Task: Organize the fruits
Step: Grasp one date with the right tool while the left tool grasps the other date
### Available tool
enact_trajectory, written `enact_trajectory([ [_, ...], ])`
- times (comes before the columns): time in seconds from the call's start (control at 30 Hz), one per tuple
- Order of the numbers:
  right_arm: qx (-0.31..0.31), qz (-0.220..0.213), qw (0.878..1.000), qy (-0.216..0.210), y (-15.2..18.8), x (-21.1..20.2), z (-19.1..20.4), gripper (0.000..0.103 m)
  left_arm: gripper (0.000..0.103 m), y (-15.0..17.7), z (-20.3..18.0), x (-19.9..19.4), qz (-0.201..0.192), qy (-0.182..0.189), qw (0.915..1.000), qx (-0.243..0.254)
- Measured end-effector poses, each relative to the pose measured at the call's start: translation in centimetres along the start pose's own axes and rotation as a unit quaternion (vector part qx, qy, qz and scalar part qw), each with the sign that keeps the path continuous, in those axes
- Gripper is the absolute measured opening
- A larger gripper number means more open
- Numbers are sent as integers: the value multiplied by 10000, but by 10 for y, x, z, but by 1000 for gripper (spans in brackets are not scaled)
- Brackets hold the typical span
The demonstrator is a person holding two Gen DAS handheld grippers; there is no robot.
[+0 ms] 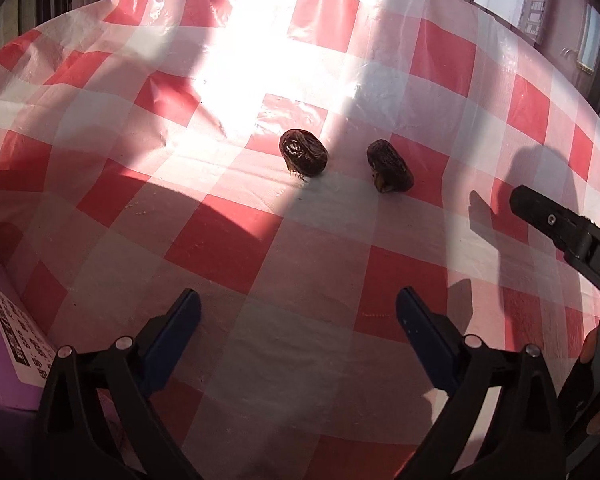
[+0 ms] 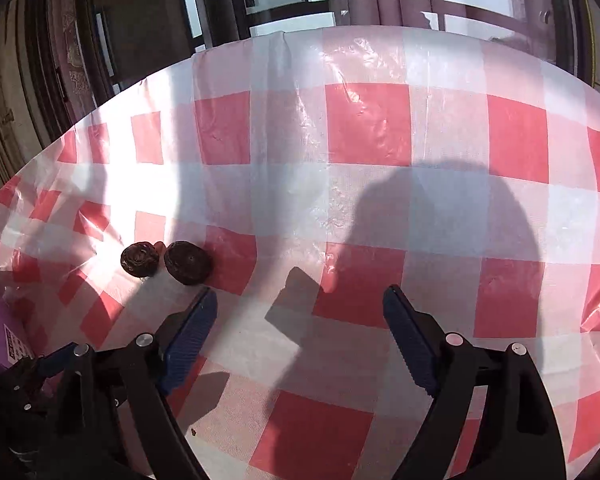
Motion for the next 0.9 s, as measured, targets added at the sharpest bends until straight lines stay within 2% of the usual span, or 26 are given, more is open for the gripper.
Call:
enact_trajectory([
  [0.03,14,37,9996,-277,-6,1,0,82,101,0,-3,0,1,23,10000,49],
  [0.1,-378,371,9962,-698,-18,11,18,84,101,0,-6,3,78,71,9999,40],
  [0.23,-1543,831,9832,-502,-29,45,69,82,101,1,-6,3,93,80,9999,20],
  [0.33,-1746,1228,9750,-617,-37,74,85,76,101,3,-7,4,93,71,9999,54],
  [0.47,-2075,1390,9677,-346,-35,97,99,70,101,7,-8,0,87,77,9999,55],
  [0.5,-2182,1340,9661,-317,-32,95,102,59,101,7,-9,0,90,75,9999,62],
  [0.53,-2251,1351,9644,-320,-29,94,103,39,101,6,-6,0,90,71,9999,62],
  [0.57,-2309,1253,9647,-194,-26,91,102,36,101,6,-7,0,89,71,9999,62],
  [0.63,-2207,1222,9675,-201,-20,83,94,35,101,6,-8,-1,86,77,9999,58],
  [0.7,-1856,1054,9767,-220,-14,64,76,35,101,5,-8,-2,81,103,9999,51],
  [0.8,-980,772,9922,-21,8,23,33,35,101,6,-6,-4,62,149,9999,23],
  [0.9,-6,525,9986,77,47,-21,-8,35,101,6,-2,-4,31,270,9996,-58],
])
Point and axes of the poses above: each gripper's, at about its wrist camera, not at the fingertips, and x roughly the way its jaws point, z to its left, y to its underside, the point moved 1 cm from there along x, roughly the way its jaws point, and after that the axes turned 8 degrees about z, right-handed, at the moved point
